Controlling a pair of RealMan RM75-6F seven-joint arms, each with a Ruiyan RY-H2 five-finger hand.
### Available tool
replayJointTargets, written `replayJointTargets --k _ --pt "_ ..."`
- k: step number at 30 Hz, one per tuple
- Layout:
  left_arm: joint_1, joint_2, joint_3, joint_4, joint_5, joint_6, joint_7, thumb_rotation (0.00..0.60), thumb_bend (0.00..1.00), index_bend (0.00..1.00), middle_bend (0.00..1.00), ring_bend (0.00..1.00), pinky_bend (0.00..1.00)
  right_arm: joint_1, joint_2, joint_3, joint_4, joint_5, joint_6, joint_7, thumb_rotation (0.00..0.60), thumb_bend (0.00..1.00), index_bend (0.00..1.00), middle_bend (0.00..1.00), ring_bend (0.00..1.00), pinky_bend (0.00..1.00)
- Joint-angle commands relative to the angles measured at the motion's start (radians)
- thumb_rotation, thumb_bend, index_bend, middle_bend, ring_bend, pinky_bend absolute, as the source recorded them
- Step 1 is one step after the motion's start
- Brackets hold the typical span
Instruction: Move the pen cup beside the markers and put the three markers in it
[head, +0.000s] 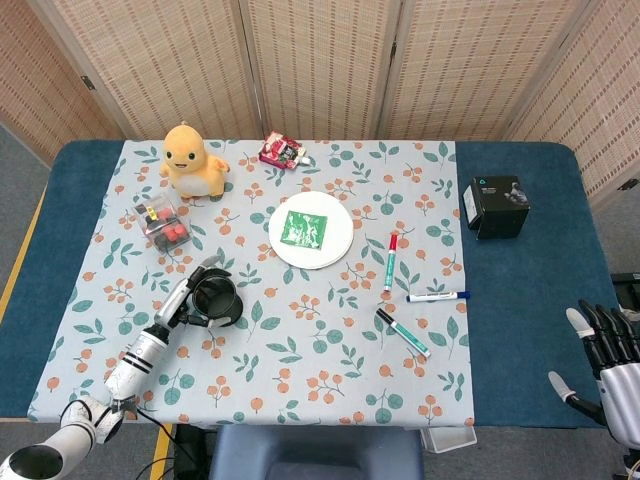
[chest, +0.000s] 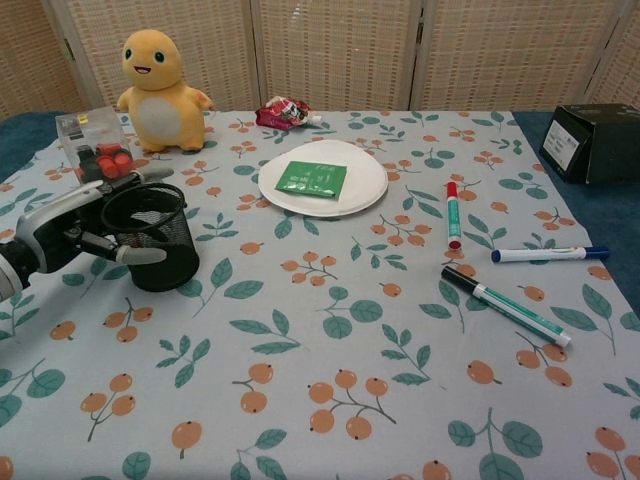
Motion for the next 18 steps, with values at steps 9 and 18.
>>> replayJointTargets --k 9,18 --pt "0.014 0.020 -0.009 -0.054 -0.005 0.060 0.039 0.600 0.03 0.33 0.57 0.46 0.57 -0.003 -0.002 -0.003 -0.001 -0.005 0.001 -0.005 0.600 0.24 0.03 0.00 0.00 0.00" --pt "0.038 0.096 -0.026 -0.265 -0.011 0.129 0.221 0.600 0.03 0.30 0.57 0.45 0.57 0.015 0.005 -0.004 -0.011 -0.006 -0.031 0.003 0.600 0.24 0.03 0.00 0.00 0.00"
